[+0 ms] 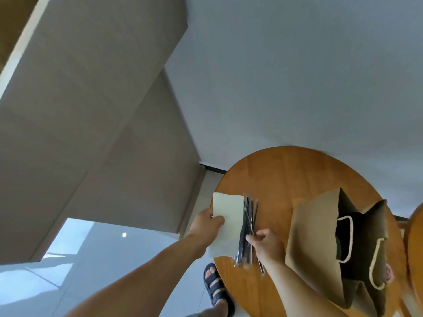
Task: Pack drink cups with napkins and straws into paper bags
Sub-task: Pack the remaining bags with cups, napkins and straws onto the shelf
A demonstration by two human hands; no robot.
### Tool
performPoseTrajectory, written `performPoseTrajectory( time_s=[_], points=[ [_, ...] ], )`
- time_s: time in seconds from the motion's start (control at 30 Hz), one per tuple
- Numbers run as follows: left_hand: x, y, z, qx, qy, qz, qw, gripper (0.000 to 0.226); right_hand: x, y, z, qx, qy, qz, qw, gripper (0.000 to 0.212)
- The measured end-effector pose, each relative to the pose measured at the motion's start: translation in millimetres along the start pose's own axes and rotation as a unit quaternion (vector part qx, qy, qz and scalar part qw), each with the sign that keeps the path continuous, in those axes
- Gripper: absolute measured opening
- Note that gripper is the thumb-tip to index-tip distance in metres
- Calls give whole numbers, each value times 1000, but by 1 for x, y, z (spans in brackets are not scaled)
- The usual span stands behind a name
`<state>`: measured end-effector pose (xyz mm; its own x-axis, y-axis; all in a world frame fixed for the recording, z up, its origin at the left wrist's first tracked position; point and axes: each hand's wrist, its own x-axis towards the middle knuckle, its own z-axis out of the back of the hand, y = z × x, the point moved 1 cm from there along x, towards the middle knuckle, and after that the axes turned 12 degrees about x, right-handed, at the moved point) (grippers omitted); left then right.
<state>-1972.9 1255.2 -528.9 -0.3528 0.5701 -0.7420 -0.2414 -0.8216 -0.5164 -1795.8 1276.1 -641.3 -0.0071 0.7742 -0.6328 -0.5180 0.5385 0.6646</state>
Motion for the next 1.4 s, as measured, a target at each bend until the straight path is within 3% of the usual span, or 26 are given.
performPoseTrajectory(
  time_s=[0.2, 0.4, 0.5, 0.63, 0.77, 1.1, 1.2, 1.3, 1.4],
  points=[
    [-1, 0, -2, -14, -10, -4, 1000, 9, -3, -2, 7, 72, -2, 8, 997, 22],
    [-8, -21, -1, -34, -22, -18, 999, 5, -36, 41, 31, 198, -31, 115, 973, 6],
    [-19, -46, 1, -80, -2, -27, 996, 7, -60, 77, 47, 230, -6, 175, 957, 5],
    [-39, -84, 2, -160, 42, -67, 984, 16, -81, 115, 73, 232, 14, 215, 948, 6],
    [-63, -115, 2, -193, 83, -134, 968, 19, -91, 139, 100, 208, -19, 246, 947, 8],
    [-95, -160, -3, -137, 74, -250, 956, 19, -104, 166, 146, 163, -61, 298, 939, 8],
    [-106, -174, -3, -131, 65, -273, 951, 17, -111, 174, 165, 137, -88, 324, 932, 15],
    [-120, -188, 0, -121, 71, -306, 942, 16, -118, 183, 194, 160, -109, 328, 925, 47],
    [-132, -203, -2, -82, 92, -337, 933, 15, -123, 192, 221, 206, -38, 312, 927, 49]
  ],
)
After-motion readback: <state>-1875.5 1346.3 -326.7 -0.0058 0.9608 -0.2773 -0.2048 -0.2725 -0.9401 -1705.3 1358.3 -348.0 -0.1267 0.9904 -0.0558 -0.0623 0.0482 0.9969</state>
